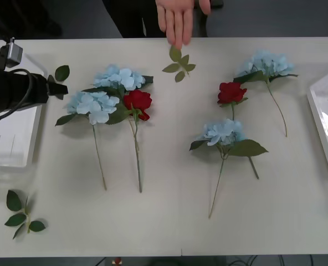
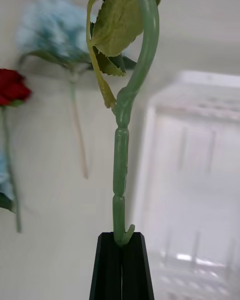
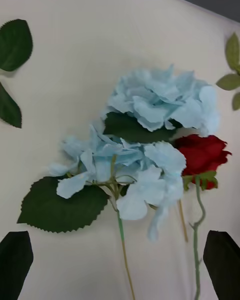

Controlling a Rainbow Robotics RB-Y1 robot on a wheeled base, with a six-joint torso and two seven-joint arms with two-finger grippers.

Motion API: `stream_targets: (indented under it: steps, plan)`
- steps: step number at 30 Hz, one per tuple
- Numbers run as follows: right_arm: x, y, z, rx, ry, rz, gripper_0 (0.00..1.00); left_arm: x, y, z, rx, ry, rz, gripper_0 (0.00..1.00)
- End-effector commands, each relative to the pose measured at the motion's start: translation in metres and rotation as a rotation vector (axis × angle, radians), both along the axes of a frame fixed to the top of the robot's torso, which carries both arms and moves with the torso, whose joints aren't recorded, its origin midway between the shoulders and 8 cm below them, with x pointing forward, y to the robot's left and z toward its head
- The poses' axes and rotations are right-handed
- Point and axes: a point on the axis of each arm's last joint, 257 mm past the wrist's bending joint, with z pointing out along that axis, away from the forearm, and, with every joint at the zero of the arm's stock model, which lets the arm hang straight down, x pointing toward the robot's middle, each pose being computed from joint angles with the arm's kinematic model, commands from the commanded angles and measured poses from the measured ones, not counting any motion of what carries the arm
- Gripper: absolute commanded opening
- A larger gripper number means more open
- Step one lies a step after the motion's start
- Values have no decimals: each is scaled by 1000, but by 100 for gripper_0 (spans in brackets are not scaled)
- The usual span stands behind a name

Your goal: Place the red flowers into the right box and the blue flowers into the left box. If a person shows an open palm, hand one flower to the person first, then continue sorting.

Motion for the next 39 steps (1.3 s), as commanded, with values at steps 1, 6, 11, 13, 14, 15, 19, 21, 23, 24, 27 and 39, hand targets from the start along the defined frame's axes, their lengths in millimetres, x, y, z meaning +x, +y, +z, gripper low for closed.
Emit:
stream_targets:
  steps: [1,6,11,13,14,15,19,21,23,24,27,39]
  plan:
    - [-8,-62,0,-23,27,-158,0,21,-16,14,33,-18,92,100]
    - [0,-106,-22,-28,-5,-228,0,29,-18,13,55,-18,141,100]
    - [5,-133,-56,-76,-7,-248,0,28,-24,15,36,-21,122,100]
    - [6,-137,-68,-76,-3,-252,0,28,-26,15,33,-21,118,100]
    - [5,-137,-75,-70,2,-256,0,28,-26,15,32,-21,117,100]
    - [6,-137,-80,-63,2,-259,0,27,-27,15,31,-21,114,100]
    - [7,-133,-94,-52,11,-264,0,27,-30,15,26,-20,104,100]
    - [7,-132,-95,-49,11,-259,0,27,-30,15,27,-21,103,100]
    - [13,-126,-88,-35,-7,-246,0,27,-30,15,27,-20,102,100]
    - [16,-122,-84,-26,-18,-237,0,27,-30,15,27,-20,102,100]
    - [24,-106,-63,9,-62,-195,0,27,-31,15,28,-20,99,100]
    - [23,61,61,247,-214,200,0,27,-31,15,34,-22,98,100]
